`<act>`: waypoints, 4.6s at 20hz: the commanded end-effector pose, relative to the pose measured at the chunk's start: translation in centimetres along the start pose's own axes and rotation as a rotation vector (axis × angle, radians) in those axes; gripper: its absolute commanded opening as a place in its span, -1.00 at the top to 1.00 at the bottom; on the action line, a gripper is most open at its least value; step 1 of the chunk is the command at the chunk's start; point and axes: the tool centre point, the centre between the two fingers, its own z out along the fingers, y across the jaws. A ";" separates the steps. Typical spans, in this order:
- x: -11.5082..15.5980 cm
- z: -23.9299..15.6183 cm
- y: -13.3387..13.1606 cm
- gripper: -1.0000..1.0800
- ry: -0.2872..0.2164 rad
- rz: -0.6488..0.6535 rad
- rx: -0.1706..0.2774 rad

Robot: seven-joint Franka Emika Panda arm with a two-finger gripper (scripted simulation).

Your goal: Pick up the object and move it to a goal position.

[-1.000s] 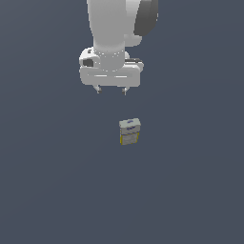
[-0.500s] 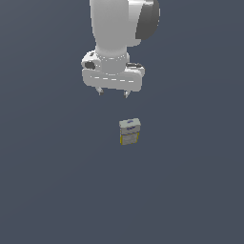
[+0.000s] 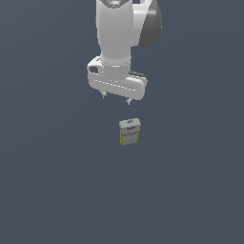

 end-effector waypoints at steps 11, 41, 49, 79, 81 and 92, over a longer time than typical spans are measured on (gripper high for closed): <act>0.5 2.4 -2.1 -0.92 0.010 0.293 0.012; 1.0 7.4 -6.3 -0.92 0.017 0.914 0.045; 1.0 7.8 -6.6 -0.92 0.017 0.952 0.047; 1.1 12.7 -6.7 1.00 0.017 0.952 0.048; 1.2 12.6 -6.6 1.00 0.017 0.952 0.048; 3.0 8.9 -0.9 1.00 0.016 0.952 0.049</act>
